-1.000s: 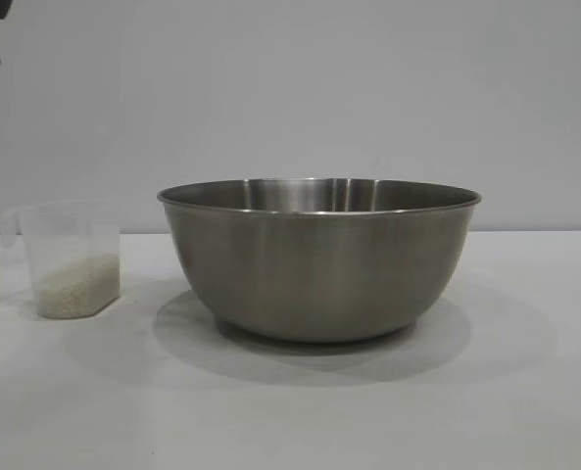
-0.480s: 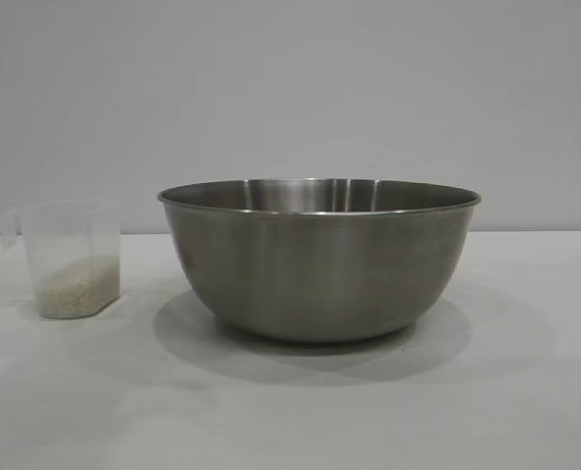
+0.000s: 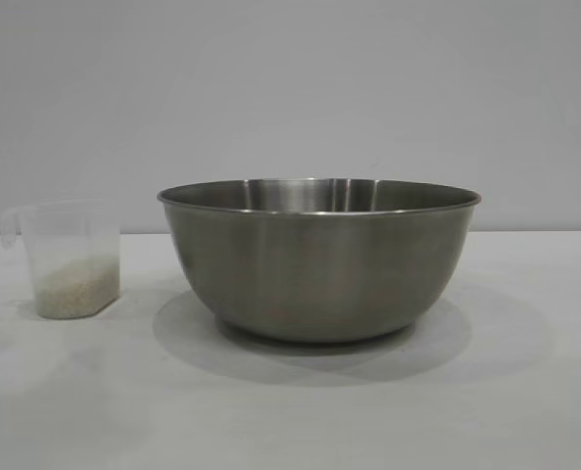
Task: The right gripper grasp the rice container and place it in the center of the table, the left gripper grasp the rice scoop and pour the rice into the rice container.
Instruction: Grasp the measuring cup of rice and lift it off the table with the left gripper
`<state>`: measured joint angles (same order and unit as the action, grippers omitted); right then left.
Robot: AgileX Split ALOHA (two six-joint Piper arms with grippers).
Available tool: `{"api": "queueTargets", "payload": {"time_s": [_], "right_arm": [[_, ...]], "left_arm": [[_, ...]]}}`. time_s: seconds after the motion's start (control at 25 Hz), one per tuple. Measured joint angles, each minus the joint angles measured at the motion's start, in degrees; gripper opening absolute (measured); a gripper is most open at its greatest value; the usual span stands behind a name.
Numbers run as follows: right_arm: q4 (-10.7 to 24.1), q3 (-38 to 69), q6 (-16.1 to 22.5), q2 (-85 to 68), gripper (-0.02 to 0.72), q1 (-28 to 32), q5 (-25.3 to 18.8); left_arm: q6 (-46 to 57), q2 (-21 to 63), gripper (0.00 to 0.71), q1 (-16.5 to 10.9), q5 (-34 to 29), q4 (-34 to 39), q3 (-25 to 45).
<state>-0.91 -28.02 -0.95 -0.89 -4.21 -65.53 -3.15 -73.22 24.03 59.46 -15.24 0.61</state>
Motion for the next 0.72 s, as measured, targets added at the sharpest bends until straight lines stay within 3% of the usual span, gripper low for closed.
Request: {"api": "queueTargets", "payload": {"time_s": [0.28, 0.52, 0.72], "right_arm": [[0.0, 0.0, 0.0, 0.0, 0.537, 0.0, 0.0], [0.0, 0.0, 0.0, 0.0, 0.537, 0.0, 0.0], [0.0, 0.0, 0.0, 0.0, 0.537, 0.0, 0.0]], "left_arm": [[0.0, -8.3, 0.428, 0.0, 5.5, 2.2, 0.0], [0.0, -19.3, 0.428, 0.0, 5.6, 2.4, -0.1], [0.2, -22.4, 0.428, 0.0, 5.6, 2.6, -2.3]]}}
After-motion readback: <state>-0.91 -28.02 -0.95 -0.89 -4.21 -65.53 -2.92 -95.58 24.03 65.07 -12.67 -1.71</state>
